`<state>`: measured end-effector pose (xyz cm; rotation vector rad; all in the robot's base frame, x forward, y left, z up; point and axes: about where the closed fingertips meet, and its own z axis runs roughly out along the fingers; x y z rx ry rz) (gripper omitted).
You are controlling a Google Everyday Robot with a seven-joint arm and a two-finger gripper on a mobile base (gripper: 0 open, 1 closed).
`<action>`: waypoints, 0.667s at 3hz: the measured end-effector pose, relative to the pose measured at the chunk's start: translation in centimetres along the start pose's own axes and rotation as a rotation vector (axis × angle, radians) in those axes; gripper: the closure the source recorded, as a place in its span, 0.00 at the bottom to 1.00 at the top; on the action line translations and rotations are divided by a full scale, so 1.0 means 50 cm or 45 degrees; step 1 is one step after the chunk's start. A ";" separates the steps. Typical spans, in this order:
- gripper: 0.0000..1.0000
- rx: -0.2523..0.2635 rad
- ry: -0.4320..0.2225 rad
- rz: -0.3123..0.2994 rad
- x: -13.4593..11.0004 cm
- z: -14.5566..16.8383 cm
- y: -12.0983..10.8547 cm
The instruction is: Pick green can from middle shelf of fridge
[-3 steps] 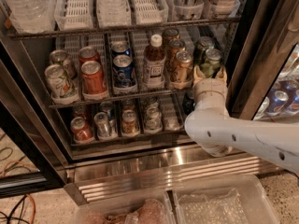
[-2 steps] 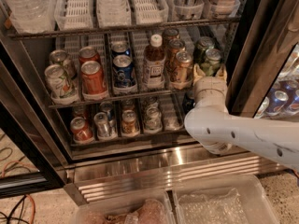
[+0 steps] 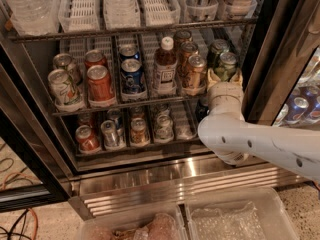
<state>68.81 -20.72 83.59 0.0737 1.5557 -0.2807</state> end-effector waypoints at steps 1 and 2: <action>1.00 -0.005 0.010 0.004 0.002 0.002 0.000; 1.00 -0.030 0.012 0.002 -0.007 -0.005 0.002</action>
Offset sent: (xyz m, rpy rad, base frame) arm -0.0064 0.0054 0.0068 0.0036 0.0220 0.0498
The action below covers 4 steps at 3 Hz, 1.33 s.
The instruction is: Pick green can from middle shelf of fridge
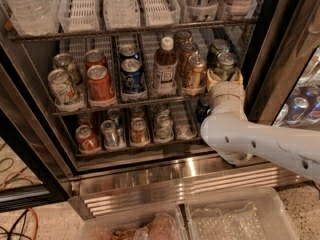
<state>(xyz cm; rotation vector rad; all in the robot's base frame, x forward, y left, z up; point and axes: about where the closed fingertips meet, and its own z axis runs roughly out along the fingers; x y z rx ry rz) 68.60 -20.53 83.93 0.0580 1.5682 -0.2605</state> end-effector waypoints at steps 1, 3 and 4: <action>1.00 -0.019 -0.009 0.001 -0.015 -0.004 -0.002; 1.00 -0.061 -0.102 -0.005 -0.084 -0.035 -0.013; 1.00 -0.159 -0.111 -0.023 -0.096 -0.093 -0.008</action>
Offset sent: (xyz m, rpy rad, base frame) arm -0.0133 0.0030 0.0367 -0.0164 -0.0533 0.0608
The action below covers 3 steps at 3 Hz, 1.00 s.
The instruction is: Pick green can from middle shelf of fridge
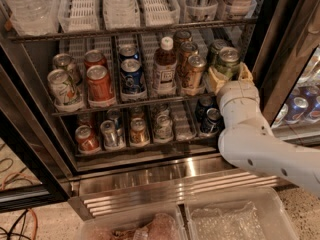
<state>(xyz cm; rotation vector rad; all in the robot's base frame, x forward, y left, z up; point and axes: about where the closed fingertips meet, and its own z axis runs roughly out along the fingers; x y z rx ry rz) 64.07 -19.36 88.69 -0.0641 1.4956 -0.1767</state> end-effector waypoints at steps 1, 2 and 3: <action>1.00 -0.096 0.027 0.015 0.000 -0.082 0.017; 1.00 -0.180 0.040 0.038 -0.014 -0.158 0.026; 1.00 -0.256 0.032 0.060 -0.040 -0.220 0.035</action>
Offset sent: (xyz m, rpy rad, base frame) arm -0.1248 0.0273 -0.0009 0.0513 0.0821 0.2160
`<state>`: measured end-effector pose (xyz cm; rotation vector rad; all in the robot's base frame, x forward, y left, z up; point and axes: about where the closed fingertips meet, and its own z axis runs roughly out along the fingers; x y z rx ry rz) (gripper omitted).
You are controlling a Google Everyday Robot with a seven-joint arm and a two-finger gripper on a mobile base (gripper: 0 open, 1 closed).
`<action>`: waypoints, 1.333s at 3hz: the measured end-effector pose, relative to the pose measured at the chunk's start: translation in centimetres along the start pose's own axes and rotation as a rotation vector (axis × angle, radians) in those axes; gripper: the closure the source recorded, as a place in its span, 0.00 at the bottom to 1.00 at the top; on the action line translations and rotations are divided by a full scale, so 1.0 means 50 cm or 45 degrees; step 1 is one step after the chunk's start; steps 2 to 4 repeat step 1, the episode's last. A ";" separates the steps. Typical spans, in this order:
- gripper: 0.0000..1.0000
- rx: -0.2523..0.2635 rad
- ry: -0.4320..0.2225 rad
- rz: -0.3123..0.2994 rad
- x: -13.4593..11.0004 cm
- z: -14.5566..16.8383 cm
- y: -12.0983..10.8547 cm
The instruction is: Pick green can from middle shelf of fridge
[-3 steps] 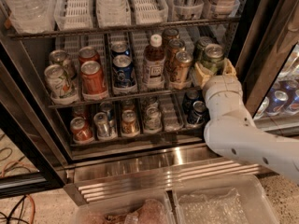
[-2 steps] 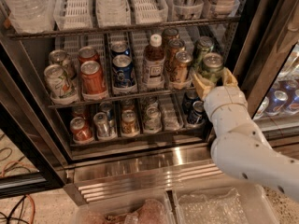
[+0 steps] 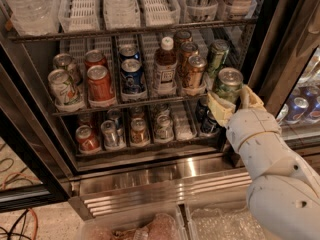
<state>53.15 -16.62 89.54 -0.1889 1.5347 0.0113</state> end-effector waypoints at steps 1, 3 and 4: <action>1.00 -0.057 0.001 0.024 -0.011 -0.035 0.015; 1.00 -0.057 0.001 0.024 -0.011 -0.035 0.015; 1.00 -0.057 0.001 0.024 -0.011 -0.035 0.015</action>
Offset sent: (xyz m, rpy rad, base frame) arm 0.0000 0.0000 0.0000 0.0000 0.0000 0.0000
